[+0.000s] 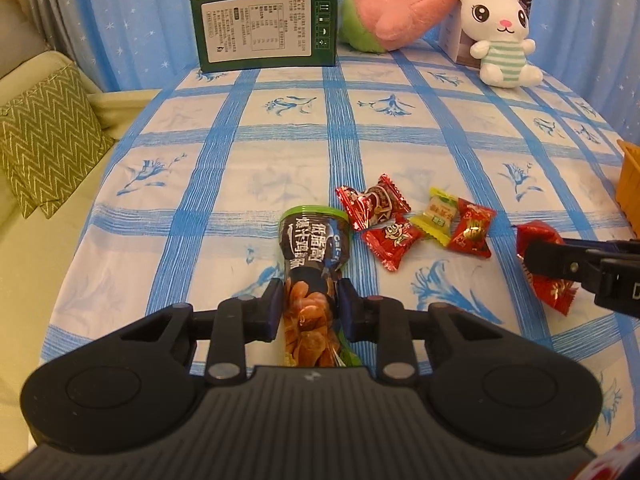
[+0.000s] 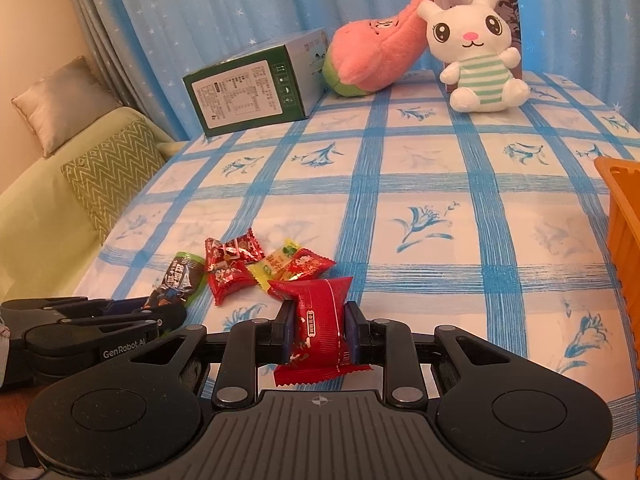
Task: Organize snacks
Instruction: 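Carry both packets over the orange tray and open the left tool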
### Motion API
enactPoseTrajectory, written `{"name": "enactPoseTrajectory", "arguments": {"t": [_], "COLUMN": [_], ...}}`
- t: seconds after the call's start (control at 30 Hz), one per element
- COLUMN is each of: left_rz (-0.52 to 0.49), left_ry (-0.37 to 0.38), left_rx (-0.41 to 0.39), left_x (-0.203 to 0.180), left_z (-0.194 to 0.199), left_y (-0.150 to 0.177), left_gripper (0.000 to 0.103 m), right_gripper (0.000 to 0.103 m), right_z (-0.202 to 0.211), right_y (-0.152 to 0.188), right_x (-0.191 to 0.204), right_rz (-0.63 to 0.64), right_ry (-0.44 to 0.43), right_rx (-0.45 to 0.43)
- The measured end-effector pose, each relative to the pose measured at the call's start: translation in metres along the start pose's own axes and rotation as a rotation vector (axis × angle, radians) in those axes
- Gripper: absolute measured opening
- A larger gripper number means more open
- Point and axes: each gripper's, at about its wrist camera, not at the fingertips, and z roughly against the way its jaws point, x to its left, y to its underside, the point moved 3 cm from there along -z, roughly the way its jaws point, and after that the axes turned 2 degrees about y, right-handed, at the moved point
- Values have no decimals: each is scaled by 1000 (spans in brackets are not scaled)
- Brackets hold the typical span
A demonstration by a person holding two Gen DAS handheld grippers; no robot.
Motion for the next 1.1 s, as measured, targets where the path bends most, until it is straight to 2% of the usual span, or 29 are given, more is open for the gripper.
{"name": "enactPoseTrajectory", "arguments": {"t": [0.2, 0.53, 1.1], "left_rz": [54, 45, -13], "left_ry": [24, 72, 215], "left_rx": [-24, -60, -78], "left_x": [0, -27, -126], "left_z": [14, 47, 143], "left_y": [-1, 2, 31], "left_gripper": [26, 26, 26], "right_gripper": [26, 26, 26], "right_z": [5, 39, 168], "right_y": [0, 18, 45], "right_x": [-1, -14, -36], "right_rz": [8, -38, -74], "right_ry": [0, 62, 179], "right_rx": [-5, -11, -71]}}
